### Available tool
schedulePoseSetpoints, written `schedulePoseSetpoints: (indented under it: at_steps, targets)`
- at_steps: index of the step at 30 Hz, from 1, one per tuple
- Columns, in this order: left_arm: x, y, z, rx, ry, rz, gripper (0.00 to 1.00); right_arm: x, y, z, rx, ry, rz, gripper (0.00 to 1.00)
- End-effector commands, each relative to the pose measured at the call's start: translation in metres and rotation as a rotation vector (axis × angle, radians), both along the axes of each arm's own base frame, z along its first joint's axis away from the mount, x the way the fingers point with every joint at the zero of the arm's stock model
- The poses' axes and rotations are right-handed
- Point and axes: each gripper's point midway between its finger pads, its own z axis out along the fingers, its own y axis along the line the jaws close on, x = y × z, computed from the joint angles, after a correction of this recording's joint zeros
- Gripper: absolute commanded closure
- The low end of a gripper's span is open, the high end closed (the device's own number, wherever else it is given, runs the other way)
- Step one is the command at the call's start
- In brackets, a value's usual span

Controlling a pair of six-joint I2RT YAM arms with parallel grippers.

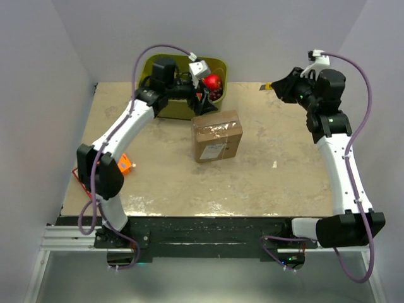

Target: Unpack the express box

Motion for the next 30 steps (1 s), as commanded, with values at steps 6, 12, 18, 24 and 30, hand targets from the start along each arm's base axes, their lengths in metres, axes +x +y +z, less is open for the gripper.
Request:
schedulePoseSetpoints:
  at_steps: [6,12,18,24,30]
  targets:
    - [0.001,-0.028,-0.042,-0.005,0.206,-0.058,0.09,0.008,0.012,-0.028,0.383,0.098,0.153,1.00]
    - [-0.012,-0.029,-0.070,0.011,0.289,-0.104,0.15,-0.006,0.028,-0.050,0.418,0.134,0.268,1.00]
    - [-0.020,-0.028,-0.082,0.011,0.325,-0.129,0.18,-0.009,0.033,-0.053,0.465,0.149,0.286,1.00]
    - [-0.020,-0.027,-0.084,0.013,0.330,-0.122,0.20,-0.006,0.028,-0.061,0.477,0.168,0.239,1.00]
    - [-0.018,-0.028,-0.083,0.011,0.322,-0.117,0.21,-0.007,0.030,-0.066,0.481,0.196,0.231,1.00]
